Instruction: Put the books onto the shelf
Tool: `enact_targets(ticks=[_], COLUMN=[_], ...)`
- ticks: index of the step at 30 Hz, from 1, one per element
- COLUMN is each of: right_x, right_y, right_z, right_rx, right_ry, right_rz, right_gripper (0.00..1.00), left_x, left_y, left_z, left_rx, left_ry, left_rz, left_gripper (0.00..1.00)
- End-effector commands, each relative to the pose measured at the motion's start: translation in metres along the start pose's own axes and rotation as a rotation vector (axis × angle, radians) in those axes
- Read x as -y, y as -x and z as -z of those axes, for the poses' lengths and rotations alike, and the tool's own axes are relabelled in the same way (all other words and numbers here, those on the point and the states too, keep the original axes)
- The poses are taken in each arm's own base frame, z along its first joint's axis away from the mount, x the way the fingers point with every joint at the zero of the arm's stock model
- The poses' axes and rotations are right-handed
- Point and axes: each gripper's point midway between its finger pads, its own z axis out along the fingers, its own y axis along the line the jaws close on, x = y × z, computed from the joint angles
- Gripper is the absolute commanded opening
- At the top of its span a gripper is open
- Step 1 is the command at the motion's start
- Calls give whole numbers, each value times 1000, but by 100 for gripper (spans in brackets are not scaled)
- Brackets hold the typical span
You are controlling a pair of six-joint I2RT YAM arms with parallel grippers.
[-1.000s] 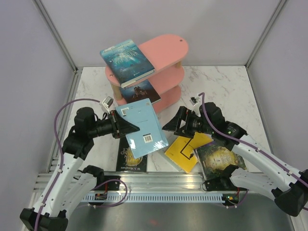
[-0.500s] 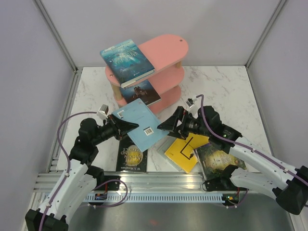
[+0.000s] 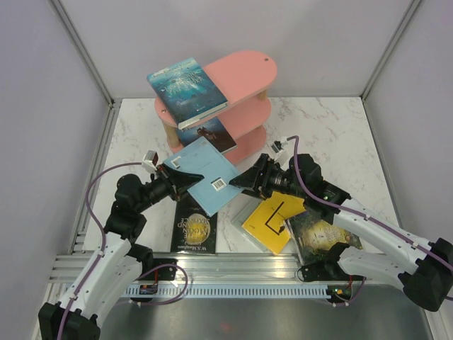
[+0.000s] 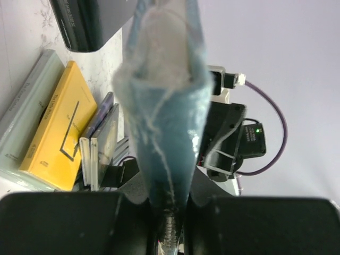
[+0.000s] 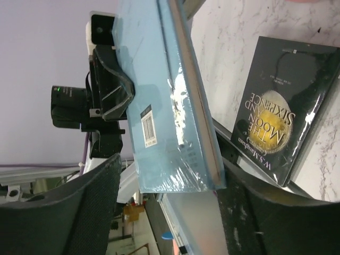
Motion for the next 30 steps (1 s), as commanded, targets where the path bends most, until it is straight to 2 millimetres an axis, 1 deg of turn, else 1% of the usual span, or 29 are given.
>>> enact_targets(ticks=[1, 4, 5, 7, 9, 12, 13, 15, 16, 17, 18, 19, 20, 21, 22, 24, 25, 27, 28, 30], right_x=[-34, -40, -41, -43, -42, -43, -44, -46, -46, -48, -48, -49, -49, -49, -48, -50, -50, -53, -54, -54], right_y=[13, 16, 15, 16, 17, 19, 19, 21, 21, 22, 24, 27, 28, 30, 32, 34, 36, 38, 40, 48], right_z=[-1, -2, -3, -3, -4, -5, -5, -6, -6, -5, -3, -2, 2, 4, 6, 12, 13, 18, 20, 24], right_rx=[54, 64, 63, 66, 72, 82, 83, 87, 89, 92, 100, 122, 133, 141, 155, 166, 175, 187, 194, 220], right_ry=[120, 158, 164, 180, 184, 191, 193, 194, 192, 183, 178, 173, 162, 155, 147, 147, 146, 154, 156, 149], right_rz=[-4, -25, -27, -32, -34, -31, -30, -27, -18, -15, -10, 2, 8, 12, 20, 18, 14, 13, 12, 6], right_gripper=[63, 52, 47, 43, 42, 33, 24, 14, 4, 0, 0, 0, 0, 0, 0, 0, 0, 0, 0, 0], left_x=[30, 26, 26, 24, 23, 23, 23, 23, 23, 17, 20, 15, 4, 12, 8, 9, 10, 13, 12, 12], left_y=[2, 4, 3, 3, 3, 0, -1, -2, -3, -4, -4, -3, -5, -4, -1, 0, 3, 3, 4, 5], left_z=[0, -2, -3, -5, -7, -9, -10, -10, -11, -11, -12, -13, -11, -10, -8, -3, -1, 3, 4, 7], left_rx=[5, 4, -1, -12, -26, -52, -65, -79, -88, -96, -101, -105, -118, -119, -112, -106, -95, -93, -91, -86], left_ry=[-109, -98, -96, -90, -82, -79, -75, -75, -68, -39, -24, 9, 71, 80, 108, 152, 156, 168, 171, 187], left_rz=[-30, -25, -22, -18, -16, -24, -24, -35, -37, -42, -60, -107, -99, -131, -185, -210, -244, -257, -273, -282], left_gripper=[2, 2, 2, 2, 2, 2, 2, 2, 4, 8, 12, 17, 23, 29, 38, 49, 57, 65, 71, 77])
